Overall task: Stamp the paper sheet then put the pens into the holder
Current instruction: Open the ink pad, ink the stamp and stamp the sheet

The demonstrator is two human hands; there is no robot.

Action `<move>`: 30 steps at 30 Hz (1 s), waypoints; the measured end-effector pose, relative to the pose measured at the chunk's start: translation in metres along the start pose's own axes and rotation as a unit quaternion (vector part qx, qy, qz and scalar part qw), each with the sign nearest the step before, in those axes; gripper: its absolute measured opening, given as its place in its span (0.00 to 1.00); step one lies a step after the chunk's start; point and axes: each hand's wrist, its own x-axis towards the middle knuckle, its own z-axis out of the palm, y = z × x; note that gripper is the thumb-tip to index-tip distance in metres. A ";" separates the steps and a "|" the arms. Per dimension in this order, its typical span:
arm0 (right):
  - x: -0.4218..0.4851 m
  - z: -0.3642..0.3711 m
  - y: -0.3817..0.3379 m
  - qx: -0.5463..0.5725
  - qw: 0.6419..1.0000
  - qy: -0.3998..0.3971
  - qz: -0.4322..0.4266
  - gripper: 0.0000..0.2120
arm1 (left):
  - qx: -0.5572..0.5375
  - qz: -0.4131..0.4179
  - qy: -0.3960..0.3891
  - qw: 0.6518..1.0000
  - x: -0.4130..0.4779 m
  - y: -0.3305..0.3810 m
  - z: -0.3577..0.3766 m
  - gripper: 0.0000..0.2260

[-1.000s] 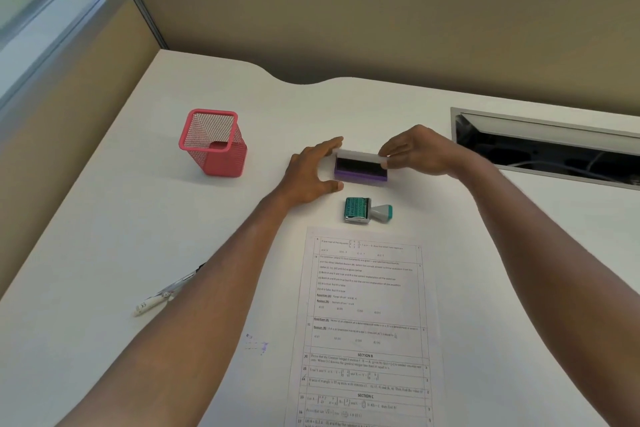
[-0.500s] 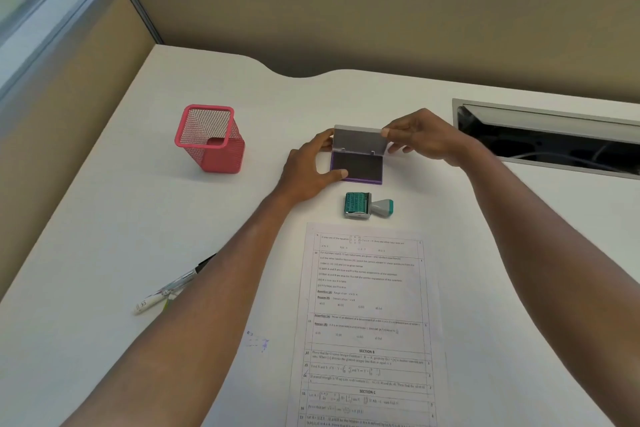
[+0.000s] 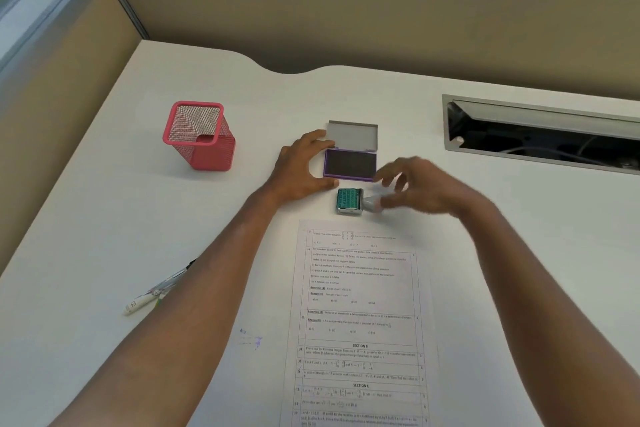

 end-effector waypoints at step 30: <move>0.033 0.051 -0.059 -0.153 0.948 0.278 0.032 0.13 | 0.017 0.012 0.023 1.000 -0.003 0.001 0.001 0.30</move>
